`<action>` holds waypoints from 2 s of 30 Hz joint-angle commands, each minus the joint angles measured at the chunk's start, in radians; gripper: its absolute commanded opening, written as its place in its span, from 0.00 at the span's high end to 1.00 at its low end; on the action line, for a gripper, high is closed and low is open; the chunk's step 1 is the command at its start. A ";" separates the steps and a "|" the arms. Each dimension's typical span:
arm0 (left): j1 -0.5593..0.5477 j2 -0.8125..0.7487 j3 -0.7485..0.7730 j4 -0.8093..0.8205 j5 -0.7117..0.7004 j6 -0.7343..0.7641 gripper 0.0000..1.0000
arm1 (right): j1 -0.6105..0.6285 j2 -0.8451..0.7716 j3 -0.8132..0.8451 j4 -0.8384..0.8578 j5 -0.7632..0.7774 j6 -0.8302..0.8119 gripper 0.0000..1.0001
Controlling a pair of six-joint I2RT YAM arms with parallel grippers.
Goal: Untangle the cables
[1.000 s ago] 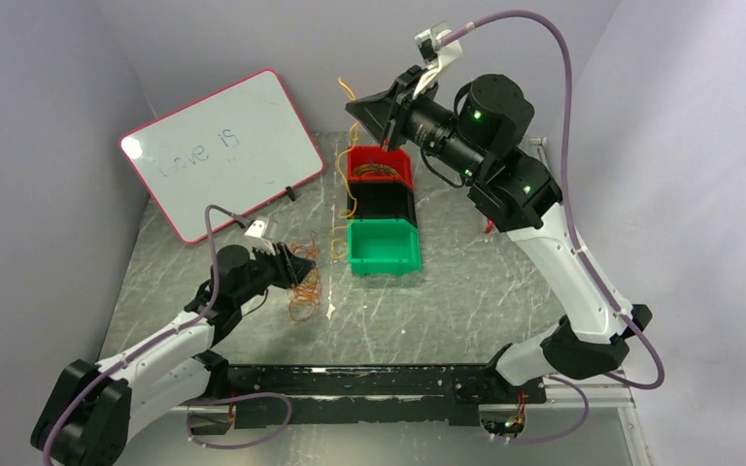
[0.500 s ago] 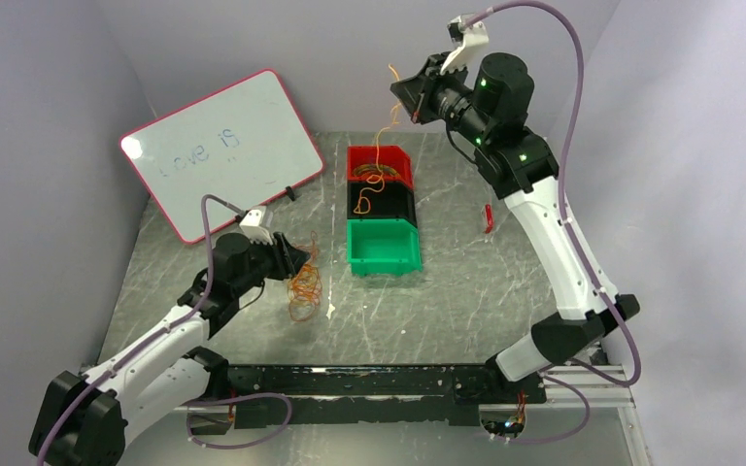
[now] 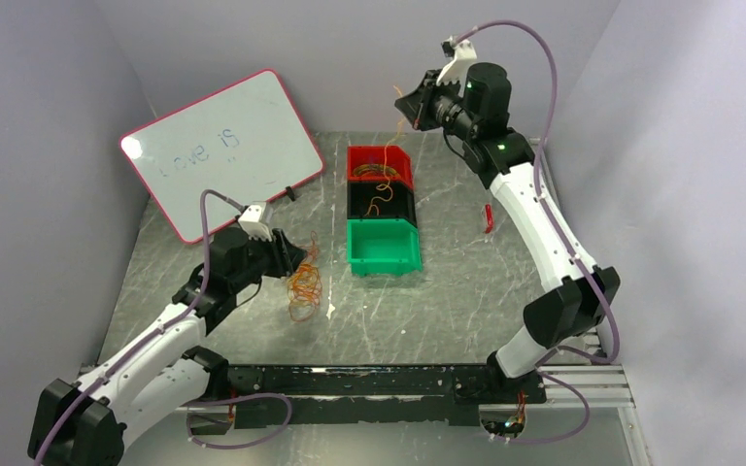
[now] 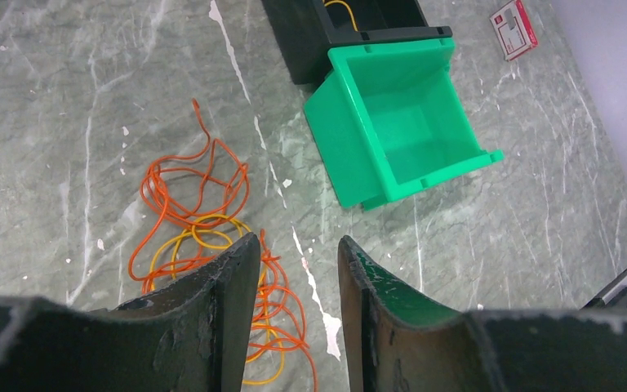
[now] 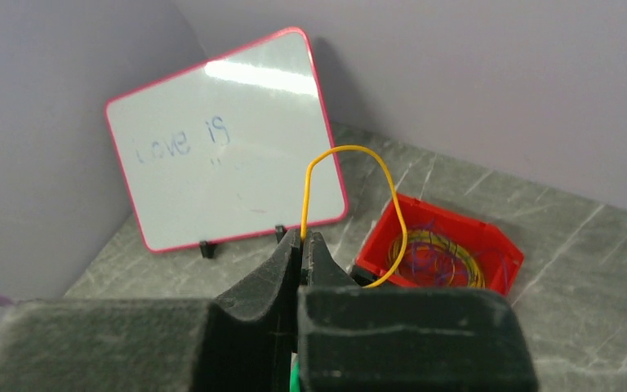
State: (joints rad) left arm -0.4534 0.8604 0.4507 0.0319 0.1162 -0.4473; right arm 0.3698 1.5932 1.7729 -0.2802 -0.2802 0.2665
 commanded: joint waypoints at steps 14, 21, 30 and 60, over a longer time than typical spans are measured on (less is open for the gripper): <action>-0.004 -0.038 0.032 -0.061 -0.009 0.010 0.55 | -0.017 0.070 -0.332 0.196 -0.173 0.036 1.00; -0.004 -0.035 0.039 -0.069 -0.006 0.007 0.56 | -0.015 0.160 -0.377 0.274 -0.206 0.066 1.00; -0.003 -0.060 0.024 -0.085 -0.016 0.000 0.55 | -0.014 0.232 -0.411 0.326 -0.123 0.076 1.00; -0.004 -0.075 0.025 -0.104 -0.010 -0.011 0.56 | -0.011 0.182 -0.566 0.604 0.359 0.046 1.00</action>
State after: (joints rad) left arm -0.4534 0.7864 0.4515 -0.0765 0.1146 -0.4530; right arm 0.3592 1.8248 1.2263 0.3161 -0.0143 0.4068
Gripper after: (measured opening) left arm 0.446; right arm 0.016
